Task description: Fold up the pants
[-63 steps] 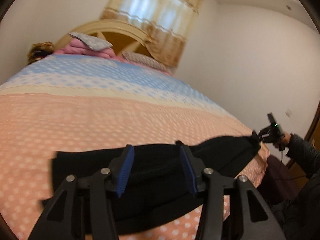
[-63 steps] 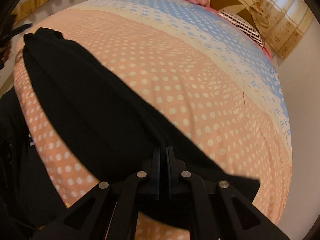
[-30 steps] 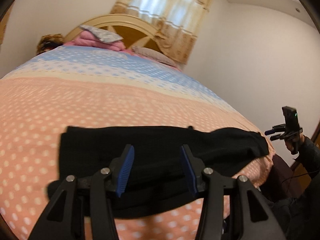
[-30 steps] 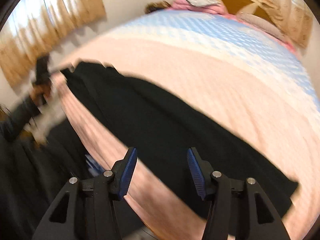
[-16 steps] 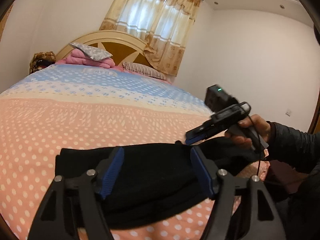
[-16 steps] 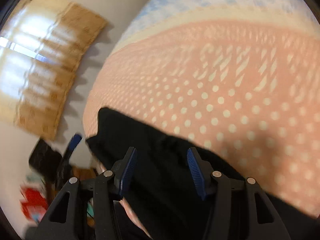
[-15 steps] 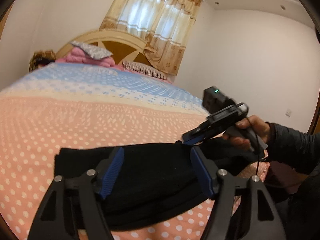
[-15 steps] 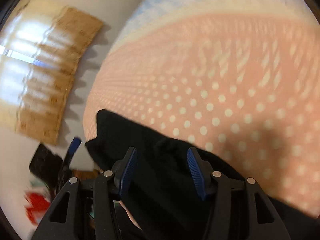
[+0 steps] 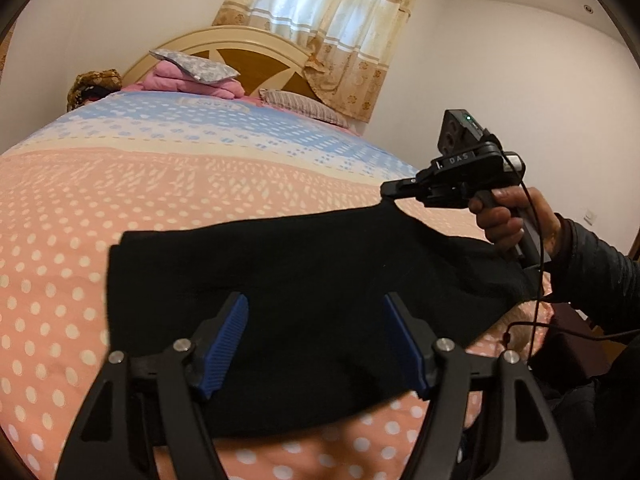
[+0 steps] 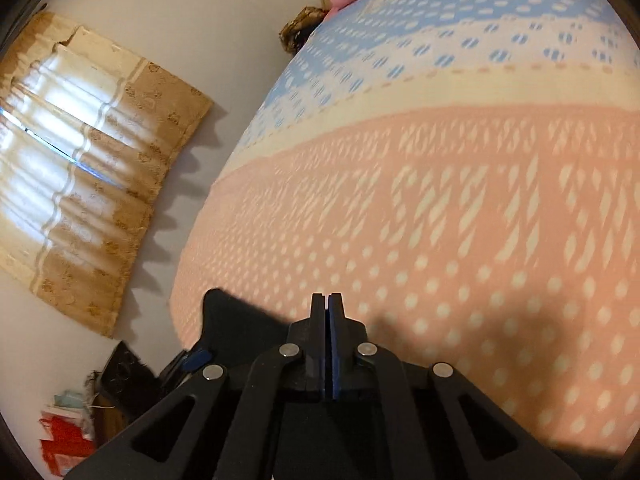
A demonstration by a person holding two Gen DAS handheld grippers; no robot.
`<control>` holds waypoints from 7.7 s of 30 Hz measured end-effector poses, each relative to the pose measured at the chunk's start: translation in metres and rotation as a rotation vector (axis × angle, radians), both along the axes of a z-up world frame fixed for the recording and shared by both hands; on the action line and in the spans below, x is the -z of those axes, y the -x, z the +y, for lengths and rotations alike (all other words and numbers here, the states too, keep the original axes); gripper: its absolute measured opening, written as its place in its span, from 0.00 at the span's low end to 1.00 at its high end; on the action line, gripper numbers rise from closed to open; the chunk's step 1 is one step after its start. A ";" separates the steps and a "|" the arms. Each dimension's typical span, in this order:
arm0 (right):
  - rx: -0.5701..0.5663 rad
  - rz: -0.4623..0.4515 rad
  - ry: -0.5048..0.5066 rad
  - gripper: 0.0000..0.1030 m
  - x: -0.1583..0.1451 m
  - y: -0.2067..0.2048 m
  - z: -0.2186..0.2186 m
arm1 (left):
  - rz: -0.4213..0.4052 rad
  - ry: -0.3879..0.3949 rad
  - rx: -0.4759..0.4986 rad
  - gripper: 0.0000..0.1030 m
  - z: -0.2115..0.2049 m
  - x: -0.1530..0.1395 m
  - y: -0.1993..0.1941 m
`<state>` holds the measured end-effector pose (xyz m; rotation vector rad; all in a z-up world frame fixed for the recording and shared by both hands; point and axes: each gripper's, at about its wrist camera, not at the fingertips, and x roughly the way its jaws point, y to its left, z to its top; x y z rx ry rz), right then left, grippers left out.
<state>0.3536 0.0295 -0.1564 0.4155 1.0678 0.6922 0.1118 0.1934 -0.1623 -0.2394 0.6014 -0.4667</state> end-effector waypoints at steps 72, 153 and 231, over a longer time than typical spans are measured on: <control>0.525 -0.224 0.059 0.11 -0.099 0.259 -0.403 | 0.072 -0.009 0.082 0.70 -0.093 -0.018 -0.050; 0.048 -0.433 0.755 0.66 0.016 0.208 -0.141 | 0.250 -0.150 -0.448 0.88 0.063 0.032 -0.054; 0.173 -0.321 0.581 0.43 0.045 0.226 -0.249 | 0.220 -0.040 0.170 0.09 -0.211 0.019 -0.082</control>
